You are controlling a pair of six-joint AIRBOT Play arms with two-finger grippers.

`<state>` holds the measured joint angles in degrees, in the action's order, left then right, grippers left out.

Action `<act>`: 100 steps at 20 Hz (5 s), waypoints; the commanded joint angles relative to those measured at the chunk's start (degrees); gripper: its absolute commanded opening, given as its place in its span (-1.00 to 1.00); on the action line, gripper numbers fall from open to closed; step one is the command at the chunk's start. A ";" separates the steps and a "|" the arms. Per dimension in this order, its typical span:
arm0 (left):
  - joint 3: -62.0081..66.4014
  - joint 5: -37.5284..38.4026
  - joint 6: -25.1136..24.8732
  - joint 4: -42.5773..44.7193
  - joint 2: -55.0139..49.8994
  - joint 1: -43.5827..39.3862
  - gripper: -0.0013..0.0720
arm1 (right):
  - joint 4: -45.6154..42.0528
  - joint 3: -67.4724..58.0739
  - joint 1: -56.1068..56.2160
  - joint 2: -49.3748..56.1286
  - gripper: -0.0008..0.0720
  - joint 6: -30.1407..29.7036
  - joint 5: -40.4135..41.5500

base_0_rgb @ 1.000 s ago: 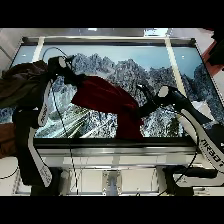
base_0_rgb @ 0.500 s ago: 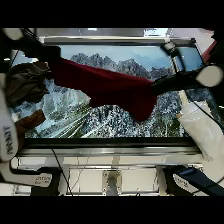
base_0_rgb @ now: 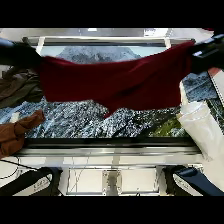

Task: Fold the shirts.

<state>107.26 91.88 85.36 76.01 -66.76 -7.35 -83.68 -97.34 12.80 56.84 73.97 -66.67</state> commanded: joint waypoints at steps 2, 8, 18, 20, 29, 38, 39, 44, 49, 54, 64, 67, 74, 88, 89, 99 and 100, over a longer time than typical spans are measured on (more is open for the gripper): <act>-25.44 -9.97 -0.04 0.76 0.39 -0.24 -0.93 | -4.87 -0.96 0.02 16.96 -0.89 0.37 13.84; -42.82 -36.87 15.69 12.02 -8.35 -0.13 -0.93 | -3.13 -0.96 0.11 43.34 -0.79 24.00 35.76; -29.92 -38.23 15.80 39.41 -9.16 0.50 0.91 | -17.44 -0.92 -8.50 38.12 0.32 16.44 -2.05; -30.14 -36.09 16.76 39.01 -8.48 2.75 0.91 | -4.96 -0.59 -13.86 37.35 0.32 7.30 -13.66; -35.26 -31.52 19.21 35.85 -8.46 4.50 0.91 | 23.21 28.06 -18.53 37.33 0.32 -5.16 -8.87; -35.23 -30.47 19.17 31.80 -8.39 4.46 0.91 | 24.44 30.86 -15.91 37.38 0.25 -4.92 9.27; -35.23 -30.45 19.17 31.63 -8.39 4.46 0.91 | 25.22 30.86 -15.91 37.38 0.05 -4.90 10.14; -36.00 -29.99 19.30 31.36 -8.39 4.46 0.91 | 26.14 30.86 -15.96 37.38 -0.87 -5.07 7.96; -51.06 -33.92 28.48 24.13 -8.39 6.10 0.91 | 26.05 30.86 -16.04 37.38 -0.87 -5.07 3.91; -56.15 -45.97 4.11 6.14 -8.39 3.52 0.53 | 26.58 30.84 -16.04 37.38 -0.87 -5.05 2.51; -56.15 -54.01 -3.93 -5.90 -13.46 -0.55 0.53 | 29.35 30.84 -16.04 37.38 -0.87 -5.05 2.45; -56.13 -56.98 -3.93 -9.46 -15.37 -0.55 0.24 | 29.35 30.84 -16.04 37.35 -0.87 -5.05 2.29; -43.95 -51.41 -3.98 -5.55 -11.23 -0.11 -0.93 | 28.83 28.68 -17.55 28.74 -0.88 -6.56 -0.31; -16.81 -27.98 0.26 10.54 21.75 -0.15 -0.94 | 33.64 1.77 -32.41 -10.14 -0.89 -6.34 -4.83; -16.81 -27.06 0.13 10.51 19.45 -0.15 -0.94 | 33.83 2.36 -32.39 -9.55 -0.88 -6.25 -6.47; -16.85 -25.35 -1.11 12.28 -28.11 -0.15 -0.93 | 29.64 38.80 -22.08 5.29 -0.88 -5.95 -3.69; -16.85 -25.77 -0.55 12.09 -32.41 -0.15 -0.93 | 28.92 42.60 -20.57 7.23 -0.88 -5.95 0.13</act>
<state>90.30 66.28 84.18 87.85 -86.19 -7.51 -51.44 -65.98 -11.88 59.51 68.01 -74.50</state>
